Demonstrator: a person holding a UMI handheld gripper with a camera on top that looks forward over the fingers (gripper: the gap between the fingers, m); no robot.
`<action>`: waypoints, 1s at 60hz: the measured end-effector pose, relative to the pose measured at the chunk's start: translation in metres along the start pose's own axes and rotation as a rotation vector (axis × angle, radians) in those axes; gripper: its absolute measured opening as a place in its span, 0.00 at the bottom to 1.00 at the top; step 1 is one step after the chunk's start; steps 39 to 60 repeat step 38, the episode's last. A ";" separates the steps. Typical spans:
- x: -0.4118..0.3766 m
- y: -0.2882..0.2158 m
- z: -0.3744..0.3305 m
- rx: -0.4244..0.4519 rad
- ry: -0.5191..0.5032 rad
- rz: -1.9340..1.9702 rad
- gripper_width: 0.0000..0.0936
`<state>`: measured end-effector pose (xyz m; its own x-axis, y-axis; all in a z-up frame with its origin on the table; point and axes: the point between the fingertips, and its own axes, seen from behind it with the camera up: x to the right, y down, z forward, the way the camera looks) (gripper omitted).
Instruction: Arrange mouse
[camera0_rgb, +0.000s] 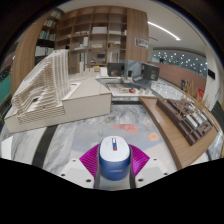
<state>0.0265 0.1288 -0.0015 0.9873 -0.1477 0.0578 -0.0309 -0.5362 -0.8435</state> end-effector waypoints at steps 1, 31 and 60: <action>0.002 0.004 0.001 -0.009 0.000 0.008 0.42; 0.027 0.025 -0.115 -0.032 -0.129 0.110 0.90; 0.066 0.046 -0.158 -0.008 -0.131 0.130 0.91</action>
